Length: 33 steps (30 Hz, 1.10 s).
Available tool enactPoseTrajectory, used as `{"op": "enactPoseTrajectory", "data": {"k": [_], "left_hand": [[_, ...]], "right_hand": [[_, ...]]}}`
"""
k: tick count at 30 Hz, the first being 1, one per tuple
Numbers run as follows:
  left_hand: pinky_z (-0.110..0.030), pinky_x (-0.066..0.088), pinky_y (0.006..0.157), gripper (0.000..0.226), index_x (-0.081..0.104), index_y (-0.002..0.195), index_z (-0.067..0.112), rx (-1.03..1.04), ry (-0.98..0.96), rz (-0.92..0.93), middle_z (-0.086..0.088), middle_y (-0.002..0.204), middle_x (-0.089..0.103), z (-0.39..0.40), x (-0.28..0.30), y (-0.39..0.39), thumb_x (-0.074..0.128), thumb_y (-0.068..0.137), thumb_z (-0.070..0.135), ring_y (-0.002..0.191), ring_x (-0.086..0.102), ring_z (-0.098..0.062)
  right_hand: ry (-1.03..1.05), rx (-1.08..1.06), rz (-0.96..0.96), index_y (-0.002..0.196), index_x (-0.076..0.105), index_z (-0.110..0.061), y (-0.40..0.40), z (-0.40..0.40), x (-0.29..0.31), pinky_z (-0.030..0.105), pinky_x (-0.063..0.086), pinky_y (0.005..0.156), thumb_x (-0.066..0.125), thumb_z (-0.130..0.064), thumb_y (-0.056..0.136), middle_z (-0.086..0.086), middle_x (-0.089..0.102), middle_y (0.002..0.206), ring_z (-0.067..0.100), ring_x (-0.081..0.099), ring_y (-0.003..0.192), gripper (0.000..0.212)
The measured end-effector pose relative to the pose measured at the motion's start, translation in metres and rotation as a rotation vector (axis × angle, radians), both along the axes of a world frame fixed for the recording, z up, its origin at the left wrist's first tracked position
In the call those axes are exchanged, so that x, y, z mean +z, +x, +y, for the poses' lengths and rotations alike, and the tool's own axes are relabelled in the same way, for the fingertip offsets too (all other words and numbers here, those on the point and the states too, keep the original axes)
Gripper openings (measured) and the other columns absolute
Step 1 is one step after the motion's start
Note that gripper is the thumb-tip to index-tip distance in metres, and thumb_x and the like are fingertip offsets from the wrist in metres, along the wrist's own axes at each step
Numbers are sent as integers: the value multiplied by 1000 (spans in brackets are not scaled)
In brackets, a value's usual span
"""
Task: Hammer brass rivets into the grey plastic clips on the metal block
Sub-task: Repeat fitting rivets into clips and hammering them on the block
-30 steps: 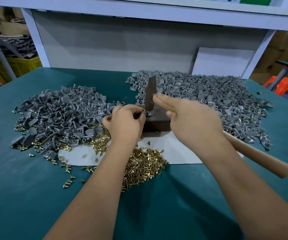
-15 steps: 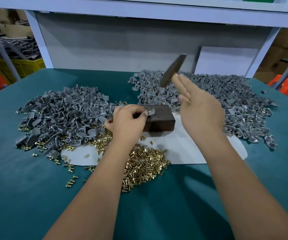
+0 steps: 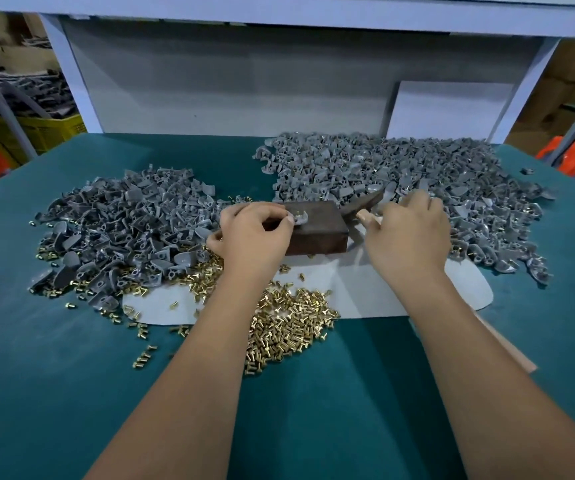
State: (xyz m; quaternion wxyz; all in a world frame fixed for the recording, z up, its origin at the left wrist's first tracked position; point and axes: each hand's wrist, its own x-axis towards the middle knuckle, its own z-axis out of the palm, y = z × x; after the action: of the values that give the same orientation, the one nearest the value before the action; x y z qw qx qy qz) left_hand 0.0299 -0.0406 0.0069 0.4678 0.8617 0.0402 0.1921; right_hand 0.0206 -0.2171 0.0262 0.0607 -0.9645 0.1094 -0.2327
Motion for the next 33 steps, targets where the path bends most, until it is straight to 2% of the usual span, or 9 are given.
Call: {"op": "enactPoseTrajectory", "data": {"k": [2, 5, 9, 12, 16, 21, 25, 30, 33], "left_hand": [[-44, 18, 104, 8, 67, 83, 40, 31, 79, -19, 29, 98, 57, -1, -2, 1, 65, 90, 37, 124, 29, -7], [-46, 18, 104, 7, 73, 90, 35, 46, 145, -68, 25, 100, 60, 0, -5, 2, 66, 89, 37, 123, 31, -8], [-40, 14, 99, 11, 74, 90, 34, 53, 186, -136, 25, 93, 58, 1, -8, 2, 65, 90, 40, 123, 32, -8], [-38, 12, 96, 10, 73, 87, 35, 69, 183, -145, 26, 90, 56, 0, -9, 4, 66, 89, 41, 123, 34, -8], [-44, 16, 102, 9, 74, 89, 37, 69, 175, -132, 24, 92, 59, 0, -8, 5, 66, 89, 41, 123, 37, -7], [-51, 20, 109, 10, 75, 94, 34, 21, 142, -117, 19, 104, 68, 3, -6, 4, 65, 90, 35, 126, 42, -10], [-51, 18, 110, 11, 74, 95, 35, 32, 147, -91, 19, 107, 68, 2, -6, 4, 64, 90, 36, 127, 43, -9], [-50, 17, 108, 12, 74, 95, 37, 54, 160, -81, 21, 108, 67, 1, -7, 4, 63, 90, 40, 128, 40, -8], [-51, 18, 108, 10, 73, 93, 36, 16, 129, -84, 22, 108, 65, 2, -8, 4, 64, 90, 38, 129, 37, -10]], "right_hand": [[210, 202, -71, 107, 67, -19, 4, 19, 7, 34, 42, 82, 53, -34, 94, 2, 54, 103, 22, 48, 99, 24], [399, 432, 18, 96, 68, -23, 15, 50, 11, 35, 49, 80, 53, -30, 94, -2, 65, 97, 17, 58, 92, 16], [337, 398, 12, 84, 63, -19, 23, 65, 5, 35, 48, 70, 55, -30, 93, 1, 64, 86, 22, 57, 86, 16], [301, 367, -57, 85, 62, -16, 25, 68, -2, 31, 37, 66, 55, -27, 93, 3, 63, 87, 22, 54, 89, 15], [287, 349, -120, 83, 60, -12, 25, 75, -6, 28, 27, 67, 54, -20, 93, 3, 59, 89, 22, 50, 92, 14], [329, 344, -156, 74, 52, -15, 25, 76, -9, 26, 19, 62, 55, -15, 91, -3, 49, 80, 15, 39, 81, 18], [379, 334, -154, 70, 50, -15, 26, 75, -8, 29, 22, 63, 55, -14, 91, -2, 51, 77, 17, 40, 79, 21], [363, 358, -186, 74, 56, -11, 25, 74, -13, 26, 17, 60, 54, -13, 92, -3, 51, 77, 15, 41, 79, 18], [421, 429, -194, 79, 63, -9, 20, 70, -15, 24, 27, 67, 57, -13, 91, -2, 58, 82, 16, 48, 86, 14]]}}
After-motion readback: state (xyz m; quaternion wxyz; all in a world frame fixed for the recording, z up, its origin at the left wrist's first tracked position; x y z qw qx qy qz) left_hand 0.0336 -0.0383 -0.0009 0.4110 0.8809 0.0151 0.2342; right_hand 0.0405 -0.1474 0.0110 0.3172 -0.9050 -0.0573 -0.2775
